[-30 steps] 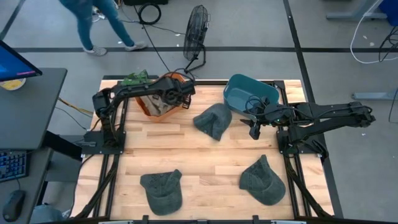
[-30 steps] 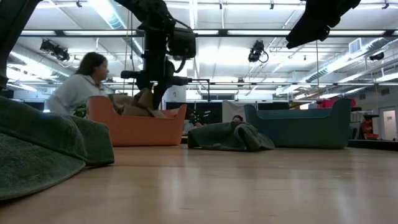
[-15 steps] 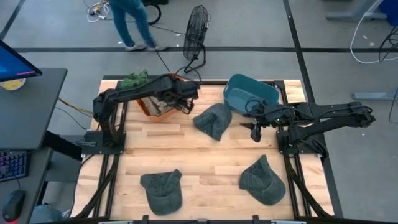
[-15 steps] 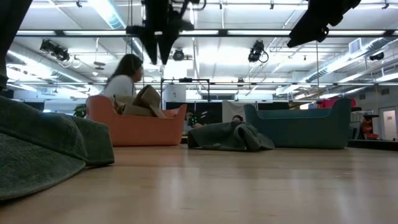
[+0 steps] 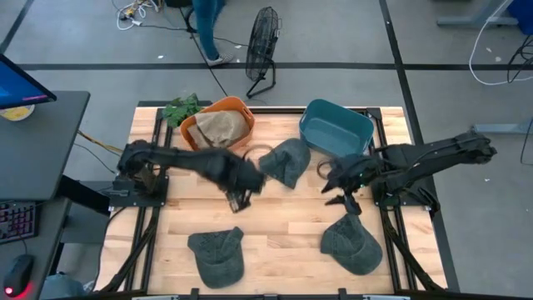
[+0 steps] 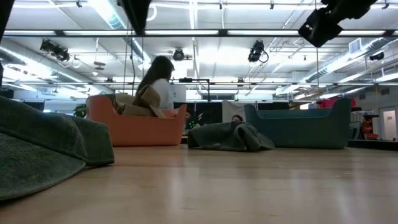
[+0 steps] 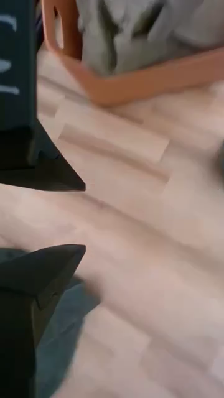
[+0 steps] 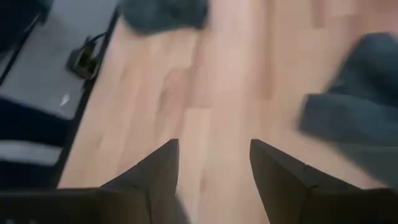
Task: Pick & Place hat
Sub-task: Put the bottom left black cap into the dark blue bin
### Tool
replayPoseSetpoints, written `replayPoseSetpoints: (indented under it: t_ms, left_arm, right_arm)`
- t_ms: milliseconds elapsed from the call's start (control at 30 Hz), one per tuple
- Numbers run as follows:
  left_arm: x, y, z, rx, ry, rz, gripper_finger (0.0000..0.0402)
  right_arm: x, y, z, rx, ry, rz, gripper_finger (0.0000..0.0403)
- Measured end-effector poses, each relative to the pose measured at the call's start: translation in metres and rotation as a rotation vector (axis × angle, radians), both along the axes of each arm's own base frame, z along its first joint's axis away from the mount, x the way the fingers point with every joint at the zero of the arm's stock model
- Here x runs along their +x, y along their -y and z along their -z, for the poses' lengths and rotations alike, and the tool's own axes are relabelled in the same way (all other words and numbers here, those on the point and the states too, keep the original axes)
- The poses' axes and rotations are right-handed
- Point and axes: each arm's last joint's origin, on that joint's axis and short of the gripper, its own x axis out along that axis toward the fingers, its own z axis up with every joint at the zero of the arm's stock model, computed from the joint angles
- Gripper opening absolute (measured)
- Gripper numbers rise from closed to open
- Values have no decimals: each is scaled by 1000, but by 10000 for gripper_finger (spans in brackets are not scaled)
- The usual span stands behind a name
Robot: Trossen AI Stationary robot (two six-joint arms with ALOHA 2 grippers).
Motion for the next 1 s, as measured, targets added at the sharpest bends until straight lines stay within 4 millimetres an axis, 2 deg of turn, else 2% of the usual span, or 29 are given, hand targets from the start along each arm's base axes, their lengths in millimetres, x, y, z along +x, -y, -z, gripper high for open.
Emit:
replayPoseSetpoints:
  t_ms: [200, 467, 700, 1000]
  left_arm:
    - [-14, 44, 24, -43, -95, 43, 151]
    - [-37, 91, 74, -231, -287, 138, 151]
    - [-44, 126, 110, -339, -200, 205, 151]
    - [-48, 155, 135, -418, -56, 239, 151]
  right_arm:
    - [8, -27, 15, 21, -88, -99, 203]
    - [25, -49, 34, 55, -178, -29, 203]
    - [34, -57, 46, 100, -239, 66, 203]
    - [39, -62, 44, 134, -186, 64, 203]
